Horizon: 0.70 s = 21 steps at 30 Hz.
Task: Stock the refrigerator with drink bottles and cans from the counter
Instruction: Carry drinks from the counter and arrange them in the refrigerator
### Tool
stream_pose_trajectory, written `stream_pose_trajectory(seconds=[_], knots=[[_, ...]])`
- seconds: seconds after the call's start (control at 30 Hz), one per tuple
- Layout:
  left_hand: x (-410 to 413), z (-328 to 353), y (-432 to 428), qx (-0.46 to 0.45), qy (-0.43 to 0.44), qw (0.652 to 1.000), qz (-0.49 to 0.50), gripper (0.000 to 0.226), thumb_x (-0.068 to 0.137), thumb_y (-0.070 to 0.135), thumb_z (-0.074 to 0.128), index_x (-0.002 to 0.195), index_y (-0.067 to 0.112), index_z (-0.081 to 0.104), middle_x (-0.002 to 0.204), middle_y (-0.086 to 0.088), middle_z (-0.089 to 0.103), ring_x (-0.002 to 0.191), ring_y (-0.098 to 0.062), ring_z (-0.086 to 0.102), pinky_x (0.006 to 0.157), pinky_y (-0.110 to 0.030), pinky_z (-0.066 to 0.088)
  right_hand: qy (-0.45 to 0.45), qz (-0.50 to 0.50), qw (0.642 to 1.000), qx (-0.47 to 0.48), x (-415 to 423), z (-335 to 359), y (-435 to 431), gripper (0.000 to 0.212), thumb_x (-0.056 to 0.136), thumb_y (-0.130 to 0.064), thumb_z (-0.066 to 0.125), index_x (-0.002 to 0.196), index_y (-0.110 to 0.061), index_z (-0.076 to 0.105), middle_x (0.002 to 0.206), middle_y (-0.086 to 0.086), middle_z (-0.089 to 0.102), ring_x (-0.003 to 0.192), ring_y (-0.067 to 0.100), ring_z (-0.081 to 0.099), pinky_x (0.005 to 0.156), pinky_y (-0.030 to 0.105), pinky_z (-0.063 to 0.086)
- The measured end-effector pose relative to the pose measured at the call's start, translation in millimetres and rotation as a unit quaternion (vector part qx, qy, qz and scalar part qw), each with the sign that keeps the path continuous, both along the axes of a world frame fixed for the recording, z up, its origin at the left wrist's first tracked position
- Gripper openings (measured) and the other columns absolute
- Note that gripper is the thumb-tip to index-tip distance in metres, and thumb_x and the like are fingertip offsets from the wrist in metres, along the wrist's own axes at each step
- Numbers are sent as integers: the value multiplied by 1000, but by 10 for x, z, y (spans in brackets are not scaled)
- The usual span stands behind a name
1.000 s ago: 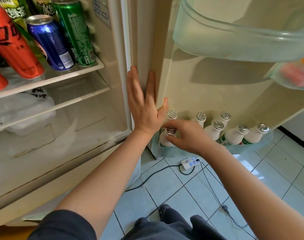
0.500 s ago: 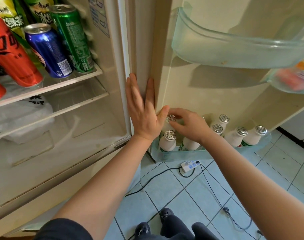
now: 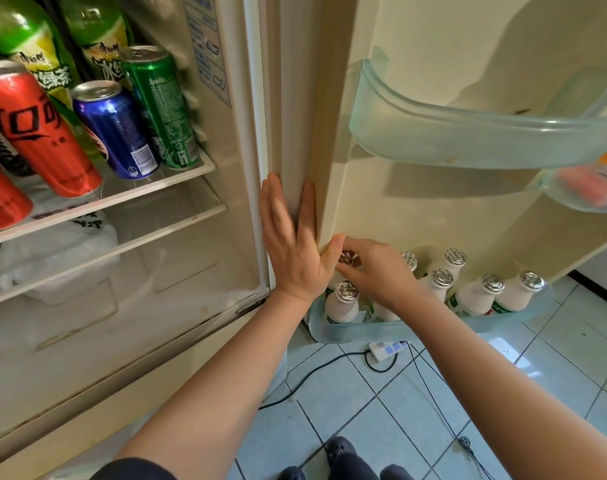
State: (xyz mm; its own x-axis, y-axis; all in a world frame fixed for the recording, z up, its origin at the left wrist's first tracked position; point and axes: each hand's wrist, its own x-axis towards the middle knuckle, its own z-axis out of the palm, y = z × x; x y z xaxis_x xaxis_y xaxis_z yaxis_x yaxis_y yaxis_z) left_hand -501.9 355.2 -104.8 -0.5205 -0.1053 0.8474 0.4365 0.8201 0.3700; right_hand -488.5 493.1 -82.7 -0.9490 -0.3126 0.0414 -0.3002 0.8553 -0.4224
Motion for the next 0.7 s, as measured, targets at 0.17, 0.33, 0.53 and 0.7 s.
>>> stream_pose_trajectory(seconds=[0.17,0.33,0.53,0.7], knots=[[3,0,0,-1,1,1000,1,68,94,57,23,140,8,32,147,-25,15,136,-48,23,115,-50,21,-6,-35,999,-8,-23,-39,22,33,89,-35,60,120,-23,61,109,-1,66,96,19,60,84,36,48],[5,10,6,-1,5,1000,-2,68,94,57,23,139,6,33,146,-26,15,135,-49,24,114,-51,22,-7,-55,998,-23,-25,-50,39,33,85,-39,64,113,-22,64,100,-2,68,89,17,62,79,34,50],[-3,20,-9,-8,11,1000,-2,68,94,56,24,138,5,34,145,-27,17,134,-50,26,115,-50,22,-19,-72,995,-68,49,-11,51,41,88,-37,61,123,-16,57,112,1,66,98,18,63,86,34,50],[-16,12,-16,-14,21,1000,-1,68,95,55,25,139,4,35,143,-32,20,134,-51,26,115,-50,22,52,-123,986,-102,239,76,227,31,91,-29,56,118,-14,61,108,1,66,96,15,61,81,33,50]])
